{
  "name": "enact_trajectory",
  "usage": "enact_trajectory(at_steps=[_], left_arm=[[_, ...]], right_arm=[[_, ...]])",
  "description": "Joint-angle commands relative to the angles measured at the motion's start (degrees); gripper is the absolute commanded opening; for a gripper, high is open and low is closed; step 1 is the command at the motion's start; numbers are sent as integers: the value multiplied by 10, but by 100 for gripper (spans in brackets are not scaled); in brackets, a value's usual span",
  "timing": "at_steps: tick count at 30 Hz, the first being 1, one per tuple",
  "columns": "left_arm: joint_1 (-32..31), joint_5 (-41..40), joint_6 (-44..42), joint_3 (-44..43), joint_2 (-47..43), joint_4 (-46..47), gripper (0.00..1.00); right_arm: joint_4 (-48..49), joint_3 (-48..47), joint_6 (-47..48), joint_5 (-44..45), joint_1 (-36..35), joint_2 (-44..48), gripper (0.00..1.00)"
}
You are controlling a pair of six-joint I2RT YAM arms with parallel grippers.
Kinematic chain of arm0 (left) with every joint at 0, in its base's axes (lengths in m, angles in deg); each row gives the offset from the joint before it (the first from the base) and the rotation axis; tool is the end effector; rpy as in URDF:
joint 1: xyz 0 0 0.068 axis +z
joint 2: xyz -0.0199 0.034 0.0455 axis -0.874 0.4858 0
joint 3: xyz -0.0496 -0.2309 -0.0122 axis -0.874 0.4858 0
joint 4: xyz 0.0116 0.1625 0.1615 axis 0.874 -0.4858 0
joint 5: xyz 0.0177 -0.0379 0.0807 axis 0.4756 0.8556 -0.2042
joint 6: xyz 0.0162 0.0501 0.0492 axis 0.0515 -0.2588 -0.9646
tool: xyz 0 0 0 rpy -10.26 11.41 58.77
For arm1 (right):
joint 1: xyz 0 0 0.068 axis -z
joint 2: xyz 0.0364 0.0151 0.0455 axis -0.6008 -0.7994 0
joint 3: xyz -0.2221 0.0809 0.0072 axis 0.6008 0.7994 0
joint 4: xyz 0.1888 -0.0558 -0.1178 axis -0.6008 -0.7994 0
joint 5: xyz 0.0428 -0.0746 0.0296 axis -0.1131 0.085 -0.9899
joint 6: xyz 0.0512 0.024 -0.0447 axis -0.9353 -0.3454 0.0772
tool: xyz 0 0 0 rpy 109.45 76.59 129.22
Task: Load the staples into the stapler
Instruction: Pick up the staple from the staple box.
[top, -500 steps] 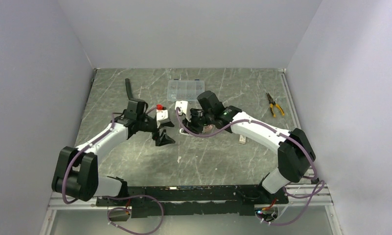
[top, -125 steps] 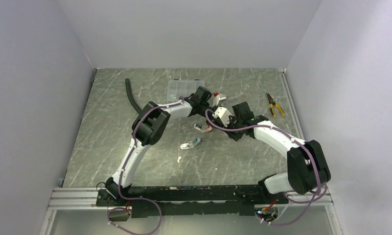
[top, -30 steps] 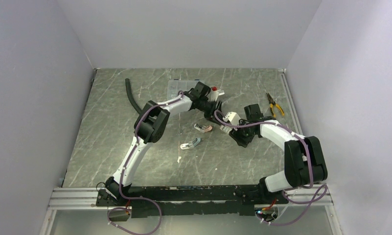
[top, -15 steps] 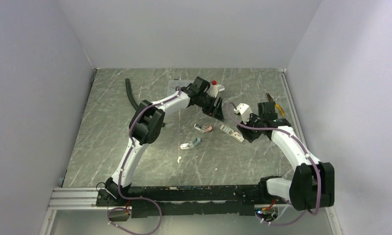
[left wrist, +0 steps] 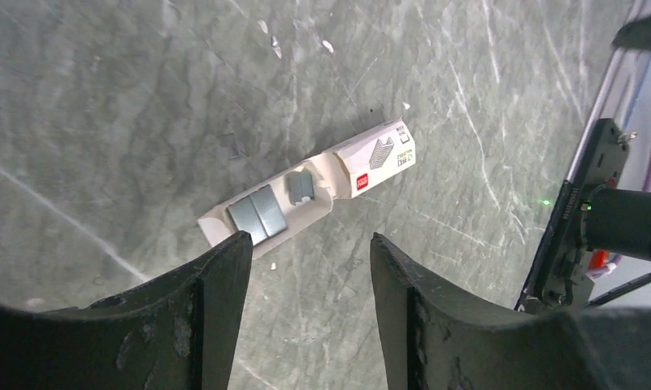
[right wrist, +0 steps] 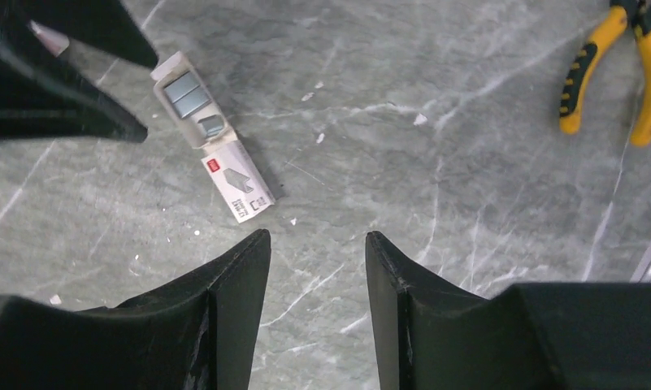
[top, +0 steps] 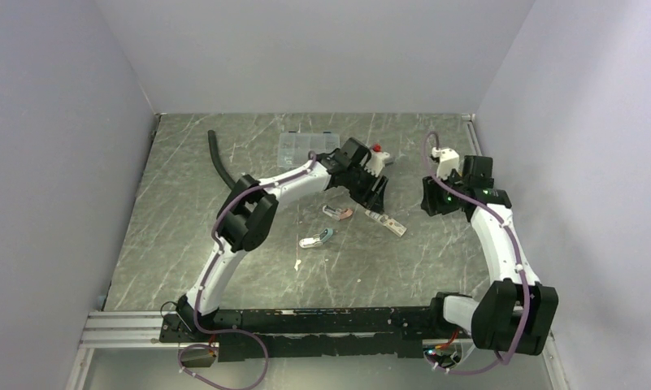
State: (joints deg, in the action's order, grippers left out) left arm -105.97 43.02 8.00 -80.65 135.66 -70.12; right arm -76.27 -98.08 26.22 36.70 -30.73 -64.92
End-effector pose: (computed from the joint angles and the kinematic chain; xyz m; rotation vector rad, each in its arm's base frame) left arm 0.3124 -0.3589 0.1613 1.0329 2.3031 -1.1206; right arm 0.2318 -0.0044 0.2223 -0.4454 2.3617 0.2224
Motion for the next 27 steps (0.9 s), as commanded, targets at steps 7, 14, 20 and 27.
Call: enact_trajectory(at_steps=[7, 14, 20, 27], left_arm=[[-58, -143, -44, -66, 2, -74, 56], [-79, -191, -65, -85, 16, -85, 40], [-85, -207, -68, -109, 37, -95, 37], [-91, -209, -68, -117, 47, -99, 35]], right_arm=[[32, 1, -41, -69, 66, 4, 49], [37, 13, -32, -81, 67, 28, 49], [42, 18, -30, -80, 68, 40, 49], [41, 18, -25, -79, 69, 39, 50]])
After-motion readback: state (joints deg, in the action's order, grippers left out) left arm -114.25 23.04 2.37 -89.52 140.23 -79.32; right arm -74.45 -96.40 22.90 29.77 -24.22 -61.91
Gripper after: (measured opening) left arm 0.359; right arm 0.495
